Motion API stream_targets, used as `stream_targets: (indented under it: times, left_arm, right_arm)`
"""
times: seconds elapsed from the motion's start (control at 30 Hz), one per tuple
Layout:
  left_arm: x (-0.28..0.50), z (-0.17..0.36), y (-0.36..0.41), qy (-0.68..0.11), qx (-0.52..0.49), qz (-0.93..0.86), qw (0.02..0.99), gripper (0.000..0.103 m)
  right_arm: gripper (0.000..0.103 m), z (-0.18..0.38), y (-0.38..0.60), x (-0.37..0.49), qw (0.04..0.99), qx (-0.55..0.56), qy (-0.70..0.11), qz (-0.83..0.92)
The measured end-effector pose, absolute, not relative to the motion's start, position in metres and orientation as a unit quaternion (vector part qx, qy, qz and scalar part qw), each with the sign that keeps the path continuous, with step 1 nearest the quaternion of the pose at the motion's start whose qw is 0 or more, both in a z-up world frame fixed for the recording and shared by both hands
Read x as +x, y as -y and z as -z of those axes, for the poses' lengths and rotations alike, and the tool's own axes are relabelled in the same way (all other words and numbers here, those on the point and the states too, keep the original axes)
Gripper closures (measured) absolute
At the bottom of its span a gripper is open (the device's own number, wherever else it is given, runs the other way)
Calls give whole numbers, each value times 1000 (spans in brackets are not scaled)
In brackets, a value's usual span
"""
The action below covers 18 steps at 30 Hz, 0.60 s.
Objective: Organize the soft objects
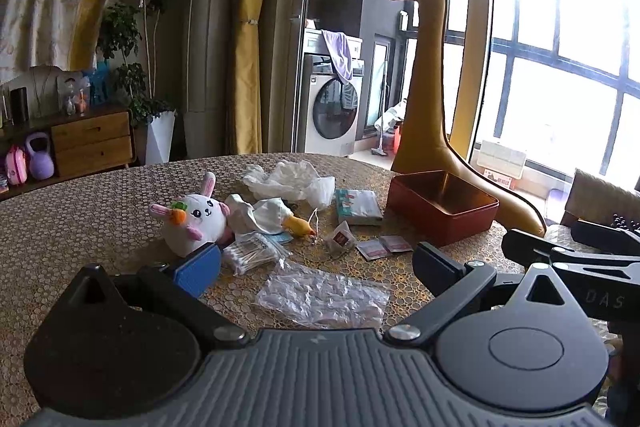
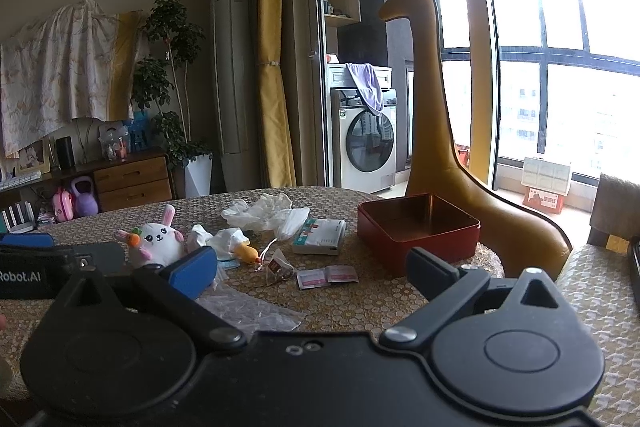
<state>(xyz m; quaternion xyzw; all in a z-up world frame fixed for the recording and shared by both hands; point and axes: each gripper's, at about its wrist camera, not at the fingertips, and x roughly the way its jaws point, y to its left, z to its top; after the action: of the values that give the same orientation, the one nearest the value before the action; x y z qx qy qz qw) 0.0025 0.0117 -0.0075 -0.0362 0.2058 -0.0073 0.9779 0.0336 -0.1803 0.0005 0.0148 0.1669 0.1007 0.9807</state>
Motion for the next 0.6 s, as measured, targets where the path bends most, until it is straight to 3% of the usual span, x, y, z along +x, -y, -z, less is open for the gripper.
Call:
stream_targets:
  times: [0.6]
  left_arm:
    - [48, 29, -23, -250, -39, 23, 967, 0]
  right_arm:
    - [3, 15, 173, 76, 975, -12, -192, -112]
